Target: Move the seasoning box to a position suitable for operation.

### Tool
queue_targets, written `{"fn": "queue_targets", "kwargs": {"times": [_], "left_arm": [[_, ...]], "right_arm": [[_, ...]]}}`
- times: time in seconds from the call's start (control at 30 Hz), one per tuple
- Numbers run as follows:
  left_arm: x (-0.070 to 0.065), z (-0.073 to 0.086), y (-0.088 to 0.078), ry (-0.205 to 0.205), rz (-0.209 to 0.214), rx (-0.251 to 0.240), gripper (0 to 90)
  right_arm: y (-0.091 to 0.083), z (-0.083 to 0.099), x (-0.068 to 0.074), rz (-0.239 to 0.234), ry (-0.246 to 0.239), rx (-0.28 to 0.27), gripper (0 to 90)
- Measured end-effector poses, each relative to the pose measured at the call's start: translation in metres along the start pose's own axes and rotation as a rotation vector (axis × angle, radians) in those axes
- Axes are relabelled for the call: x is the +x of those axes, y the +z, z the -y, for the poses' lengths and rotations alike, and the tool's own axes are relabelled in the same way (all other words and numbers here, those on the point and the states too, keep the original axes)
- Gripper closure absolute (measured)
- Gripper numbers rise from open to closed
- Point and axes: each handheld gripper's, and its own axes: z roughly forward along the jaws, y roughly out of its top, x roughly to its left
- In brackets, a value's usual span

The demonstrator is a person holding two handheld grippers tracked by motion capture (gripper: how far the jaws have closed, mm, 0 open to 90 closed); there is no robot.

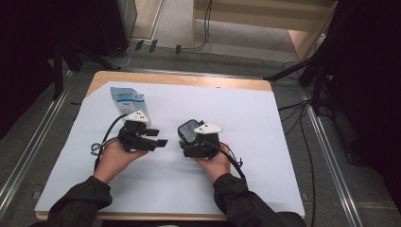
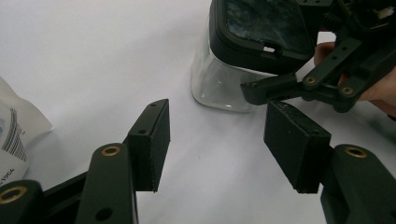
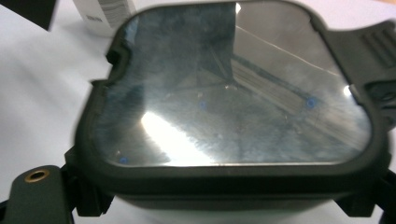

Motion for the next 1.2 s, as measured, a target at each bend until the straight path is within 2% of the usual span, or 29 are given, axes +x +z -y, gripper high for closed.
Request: {"fn": "queue_targets", "kwargs": {"times": [0.17, 0.2, 0.43, 0.57, 0.63, 0.67, 0.7, 0.77, 0.8, 0.83, 0.93, 1.0, 1.07, 1.1, 1.17, 1.2], "left_arm": [[0.001, -0.002, 0.000, -0.001, -0.005, -0.004, 41.3], [0.001, -0.002, 0.000, 0.001, -0.001, -0.002, 41.4], [0.001, -0.004, 0.001, -0.003, -0.009, -0.010, 41.3], [0.001, -0.005, 0.000, 0.001, -0.009, -0.009, 42.4], [0.001, -0.005, 0.000, 0.002, -0.014, -0.008, 45.0], [0.001, -0.005, 0.001, 0.003, -0.003, -0.014, 46.1], [0.000, -0.005, 0.001, 0.003, 0.005, -0.019, 48.8], [-0.002, -0.006, 0.002, 0.011, 0.008, -0.021, 51.6], [-0.004, -0.006, 0.002, 0.019, 0.017, -0.013, 52.5], [-0.004, -0.006, 0.002, 0.019, 0.017, -0.013, 53.1], [-0.005, -0.006, 0.003, 0.019, 0.028, -0.006, 53.9], [-0.005, -0.006, 0.004, 0.005, 0.051, -0.003, 54.5], [-0.005, -0.009, 0.003, -0.037, 0.078, -0.021, 57.2], [-0.004, -0.011, 0.003, -0.042, 0.084, -0.026, 57.2], [-0.005, -0.014, 0.004, -0.024, 0.070, -0.006, 59.6], [-0.007, -0.017, 0.005, 0.015, 0.056, 0.007, 65.7]], "right_arm": [[-0.013, -0.003, -0.002, -0.020, 0.006, -0.030, 13.0], [-0.017, -0.003, -0.002, -0.032, 0.006, -0.028, 13.1], [-0.033, 0.001, -0.004, -0.028, -0.009, 0.000, 14.2], [-0.046, 0.003, -0.008, -0.038, 0.017, -0.008, 14.9], [-0.053, 0.003, -0.010, -0.043, 0.016, -0.022, 15.3], [-0.057, 0.003, -0.012, -0.054, 0.009, -0.030, 15.3], [-0.064, 0.002, -0.017, -0.059, 0.003, -0.048, 17.9], [-0.068, 0.002, -0.020, -0.051, 0.003, -0.055, 20.0], [-0.073, 0.002, -0.027, -0.043, 0.015, -0.062, 23.9], [-0.073, 0.002, -0.027, -0.043, 0.015, -0.062, 23.9], [-0.076, 0.004, -0.039, -0.063, 0.039, -0.059, 28.6], [-0.076, 0.004, -0.043, -0.077, 0.031, -0.056, 34.8], [-0.072, 0.005, -0.045, -0.094, 0.005, -0.023, 43.9], [-0.072, 0.005, -0.045, -0.094, 0.005, -0.023, 43.9], [-0.071, 0.004, -0.046, -0.096, 0.004, -0.013, 50.0], [-0.071, 0.002, -0.048, -0.092, -0.001, -0.029, 55.9]]}}
